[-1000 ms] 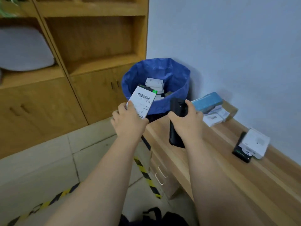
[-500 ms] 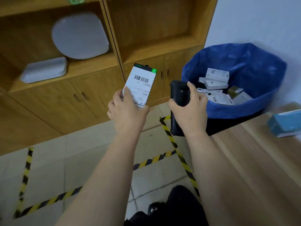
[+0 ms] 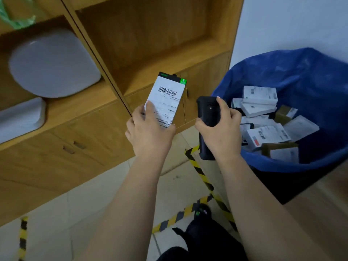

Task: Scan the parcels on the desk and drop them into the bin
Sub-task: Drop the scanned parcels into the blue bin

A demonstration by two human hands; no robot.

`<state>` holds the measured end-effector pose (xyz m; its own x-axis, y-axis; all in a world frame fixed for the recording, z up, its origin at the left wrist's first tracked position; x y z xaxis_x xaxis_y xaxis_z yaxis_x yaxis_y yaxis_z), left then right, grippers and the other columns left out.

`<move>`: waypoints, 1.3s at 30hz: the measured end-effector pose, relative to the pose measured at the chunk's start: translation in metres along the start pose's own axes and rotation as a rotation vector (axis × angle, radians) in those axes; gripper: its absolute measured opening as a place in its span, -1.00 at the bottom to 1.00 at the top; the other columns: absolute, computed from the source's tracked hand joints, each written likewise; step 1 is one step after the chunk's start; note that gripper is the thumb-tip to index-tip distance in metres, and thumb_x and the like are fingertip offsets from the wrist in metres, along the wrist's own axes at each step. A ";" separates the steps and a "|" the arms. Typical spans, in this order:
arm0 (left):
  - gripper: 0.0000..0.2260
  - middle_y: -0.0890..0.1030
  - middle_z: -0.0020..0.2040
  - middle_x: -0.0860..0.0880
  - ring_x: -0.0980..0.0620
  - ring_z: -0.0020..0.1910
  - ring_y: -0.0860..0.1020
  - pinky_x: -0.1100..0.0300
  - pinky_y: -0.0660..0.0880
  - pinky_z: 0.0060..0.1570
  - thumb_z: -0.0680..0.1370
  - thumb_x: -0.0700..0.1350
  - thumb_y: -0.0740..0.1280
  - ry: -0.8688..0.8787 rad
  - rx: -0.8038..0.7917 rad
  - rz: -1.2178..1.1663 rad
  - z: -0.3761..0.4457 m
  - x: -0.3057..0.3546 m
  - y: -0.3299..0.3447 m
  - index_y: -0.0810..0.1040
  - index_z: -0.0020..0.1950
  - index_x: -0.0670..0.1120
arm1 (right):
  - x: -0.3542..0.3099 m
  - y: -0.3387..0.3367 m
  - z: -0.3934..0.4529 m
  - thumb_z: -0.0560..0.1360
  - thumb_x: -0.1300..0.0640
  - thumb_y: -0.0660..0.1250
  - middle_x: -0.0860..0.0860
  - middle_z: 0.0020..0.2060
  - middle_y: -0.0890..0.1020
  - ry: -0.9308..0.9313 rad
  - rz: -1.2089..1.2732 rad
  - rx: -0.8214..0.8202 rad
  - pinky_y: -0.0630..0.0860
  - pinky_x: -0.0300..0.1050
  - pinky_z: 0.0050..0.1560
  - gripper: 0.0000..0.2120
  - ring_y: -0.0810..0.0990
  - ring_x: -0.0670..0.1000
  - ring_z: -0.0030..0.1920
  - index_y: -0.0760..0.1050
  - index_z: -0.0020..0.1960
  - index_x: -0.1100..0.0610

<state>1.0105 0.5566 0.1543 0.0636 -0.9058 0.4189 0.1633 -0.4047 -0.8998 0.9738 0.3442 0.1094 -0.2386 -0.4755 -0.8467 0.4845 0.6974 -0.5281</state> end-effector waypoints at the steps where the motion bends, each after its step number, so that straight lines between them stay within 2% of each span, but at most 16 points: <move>1: -0.25 0.20 0.51 -0.05 -0.16 0.42 0.19 -0.07 0.20 0.36 0.47 0.13 0.42 0.021 -0.007 -0.006 0.016 0.012 0.006 0.14 0.56 0.03 | 0.001 -0.001 0.016 0.45 -0.13 0.42 0.03 0.33 0.29 0.004 -0.009 0.020 0.37 -0.10 0.05 -0.27 0.46 0.04 0.19 0.20 0.54 -0.15; 3: -0.24 0.18 0.52 -0.04 -0.15 0.43 0.18 -0.06 0.19 0.37 0.48 0.14 0.41 0.068 -0.030 -0.017 0.043 0.037 0.021 0.12 0.57 0.03 | 0.006 -0.003 0.044 0.46 -0.12 0.43 0.04 0.34 0.29 0.029 -0.045 0.040 0.33 -0.12 0.04 -0.27 0.40 -0.02 0.15 0.19 0.55 -0.13; 6: -0.23 0.16 0.52 -0.04 -0.15 0.44 0.16 -0.05 0.18 0.37 0.49 0.15 0.40 0.149 -0.121 -0.029 0.068 0.071 0.052 0.10 0.58 0.03 | 0.024 -0.011 0.073 0.45 -0.09 0.44 0.06 0.35 0.29 0.103 -0.097 0.085 0.32 -0.14 0.07 -0.27 0.44 0.06 0.24 0.22 0.54 -0.11; 9: -0.24 0.15 0.53 -0.03 -0.14 0.44 0.15 -0.06 0.17 0.37 0.49 0.17 0.38 0.252 -0.225 -0.056 0.091 0.107 0.089 0.10 0.59 0.03 | 0.045 -0.024 0.097 0.44 -0.08 0.46 0.07 0.38 0.29 0.141 -0.152 0.160 0.43 -0.04 0.12 -0.28 0.46 0.13 0.27 0.25 0.52 -0.10; 11: -0.23 0.14 0.54 -0.03 -0.15 0.44 0.15 -0.06 0.17 0.38 0.49 0.18 0.38 0.318 -0.294 -0.051 0.110 0.132 0.118 0.08 0.59 0.03 | 0.066 -0.032 0.111 0.44 -0.11 0.46 0.04 0.41 0.26 0.238 -0.151 0.200 0.47 0.04 0.16 -0.27 0.46 0.12 0.28 0.23 0.52 -0.13; 15: -0.23 0.17 0.53 -0.02 -0.15 0.42 0.19 -0.06 0.20 0.36 0.48 0.17 0.40 0.491 -0.428 -0.008 0.140 0.185 0.174 0.11 0.57 0.04 | 0.097 -0.051 0.133 0.44 -0.15 0.45 0.03 0.43 0.24 0.382 -0.179 0.354 0.52 0.06 0.16 -0.25 0.45 0.10 0.32 0.22 0.54 -0.14; 19: -0.25 0.21 0.51 -0.02 -0.14 0.39 0.23 -0.07 0.26 0.33 0.47 0.20 0.39 0.717 -0.509 0.023 0.159 0.235 0.208 0.14 0.55 0.03 | 0.111 -0.066 0.141 0.44 -0.13 0.46 0.04 0.41 0.25 0.522 -0.190 0.525 0.43 -0.12 0.08 -0.26 0.42 0.07 0.30 0.25 0.54 -0.10; 24: -0.24 0.27 0.48 -0.05 -0.16 0.35 0.31 -0.08 0.37 0.27 0.46 0.22 0.39 0.913 -0.604 0.057 0.159 0.276 0.252 0.19 0.54 -0.01 | 0.134 -0.070 0.129 0.42 -0.16 0.45 -0.03 0.40 0.23 0.718 -0.168 0.695 0.46 -0.03 0.06 -0.27 0.46 0.11 0.27 0.23 0.52 -0.16; 30: -0.22 0.22 0.49 -0.06 -0.16 0.35 0.26 -0.10 0.35 0.24 0.47 0.18 0.41 0.924 -0.792 0.132 0.130 0.268 0.311 0.12 0.56 -0.01 | 0.173 -0.063 0.103 0.41 -0.15 0.45 -0.06 0.39 0.22 0.904 -0.157 0.773 0.48 0.01 0.08 -0.26 0.51 0.13 0.20 0.21 0.51 -0.21; 33: -0.22 0.21 0.48 -0.06 -0.16 0.34 0.26 -0.11 0.38 0.23 0.48 0.15 0.42 0.898 -0.826 0.151 0.122 0.266 0.338 0.11 0.57 0.00 | 0.199 -0.061 0.104 0.42 -0.15 0.46 -0.06 0.40 0.22 0.961 -0.157 0.755 0.45 -0.05 0.04 -0.25 0.51 0.10 0.20 0.21 0.52 -0.22; 36: -0.22 0.19 0.48 -0.07 -0.16 0.35 0.25 -0.13 0.38 0.25 0.48 0.15 0.42 0.870 -0.847 0.177 0.114 0.270 0.369 0.10 0.57 0.00 | 0.227 -0.060 0.113 0.41 -0.15 0.44 -0.05 0.42 0.21 0.993 -0.156 0.717 0.54 0.03 0.07 -0.25 0.51 0.11 0.22 0.20 0.52 -0.20; 39: -0.22 0.18 0.48 -0.07 -0.16 0.37 0.24 -0.13 0.34 0.25 0.48 0.14 0.42 0.852 -0.867 0.211 0.103 0.275 0.404 0.09 0.57 0.01 | 0.261 -0.057 0.122 0.40 -0.14 0.43 -0.06 0.41 0.21 1.026 -0.123 0.686 0.55 0.05 0.10 -0.25 0.50 0.09 0.22 0.21 0.52 -0.21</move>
<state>1.1954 0.1570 -0.0817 -0.7052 -0.6249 0.3350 -0.5003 0.1038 -0.8596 0.9868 0.1155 -0.0736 -0.7122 0.3372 -0.6156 0.6786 0.1066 -0.7267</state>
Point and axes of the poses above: each hand's wrist, its own z-axis towards the middle knuckle, its own y-axis out of the palm, x = y × z, the point moved 9 cm from there along z, towards the middle knuckle
